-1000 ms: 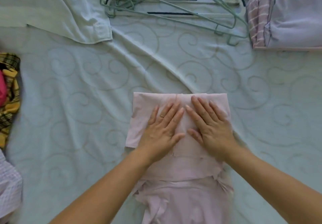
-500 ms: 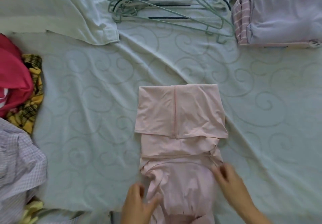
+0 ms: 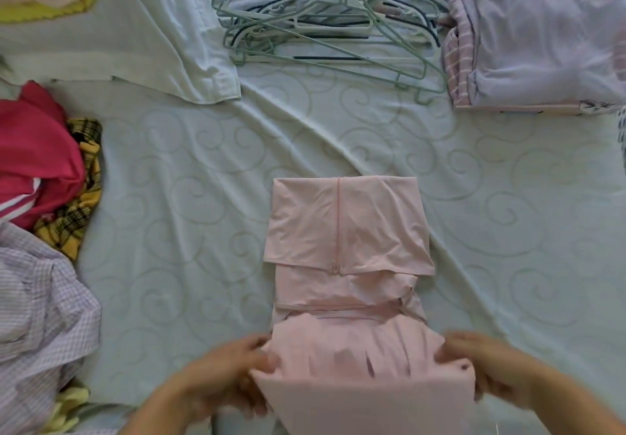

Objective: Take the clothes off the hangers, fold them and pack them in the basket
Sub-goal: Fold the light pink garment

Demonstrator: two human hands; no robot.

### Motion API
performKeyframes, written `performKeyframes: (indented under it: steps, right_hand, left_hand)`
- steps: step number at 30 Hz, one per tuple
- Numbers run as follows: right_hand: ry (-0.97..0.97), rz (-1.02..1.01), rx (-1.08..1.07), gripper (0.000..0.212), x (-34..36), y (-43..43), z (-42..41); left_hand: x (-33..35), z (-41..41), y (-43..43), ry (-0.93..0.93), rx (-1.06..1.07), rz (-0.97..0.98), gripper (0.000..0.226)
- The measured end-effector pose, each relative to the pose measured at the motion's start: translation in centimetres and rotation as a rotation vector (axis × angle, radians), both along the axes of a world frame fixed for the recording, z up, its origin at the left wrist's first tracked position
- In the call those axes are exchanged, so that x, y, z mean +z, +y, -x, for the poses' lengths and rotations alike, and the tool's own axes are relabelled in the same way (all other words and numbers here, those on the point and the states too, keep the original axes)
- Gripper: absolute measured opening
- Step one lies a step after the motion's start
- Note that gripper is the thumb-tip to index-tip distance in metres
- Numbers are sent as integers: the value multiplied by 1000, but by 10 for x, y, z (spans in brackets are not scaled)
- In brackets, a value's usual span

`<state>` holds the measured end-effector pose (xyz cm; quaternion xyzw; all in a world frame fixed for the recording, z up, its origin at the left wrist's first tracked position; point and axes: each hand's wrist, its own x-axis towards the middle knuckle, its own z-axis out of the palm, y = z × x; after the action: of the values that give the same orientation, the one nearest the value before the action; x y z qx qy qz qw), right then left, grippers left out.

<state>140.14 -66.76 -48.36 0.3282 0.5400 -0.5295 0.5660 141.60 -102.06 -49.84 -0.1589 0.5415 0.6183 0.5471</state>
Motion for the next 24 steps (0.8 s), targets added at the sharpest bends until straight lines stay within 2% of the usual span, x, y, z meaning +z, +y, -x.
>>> performKeyframes:
  steps: [2, 3, 5, 7, 10, 14, 17, 19, 22, 24]
  right_hand:
    - [-18, -85, -276, 20, -15, 5, 44]
    - [4, -136, -312, 25, -23, 5, 62]
    - [154, -281, -338, 31, -35, 4, 82]
    - [322, -407, -316, 22, -48, 3, 84]
    - [502, -453, -303, 11, -52, -11, 73]
    - [653, -420, -267, 9, -57, -32, 62]
    - [616, -296, -383, 24, -57, -43, 69]
    - [560, -251, -486, 37, -56, -49, 80]
    - [480, -277, -512, 52, -60, -50, 96]
    - [445, -187, -560, 65, -62, -49, 102]
  left_hand:
    - [-9, 41, -1, -124, 251, 189, 39]
    - [-9, 55, -4, -161, 374, 313, 39]
    - [-21, 77, -2, -47, 531, 460, 37]
    - [-35, 80, 14, 86, 642, 571, 28]
    - [-48, 69, 39, 184, 697, 593, 21]
    - [-49, 75, 61, 348, 706, 589, 19]
    - [-42, 98, 68, 285, 777, 389, 41]
    - [-44, 115, 69, 243, 734, 377, 45]
    - [-49, 132, 69, 153, 673, 358, 49]
    - [-50, 137, 68, 176, 607, 319, 56]
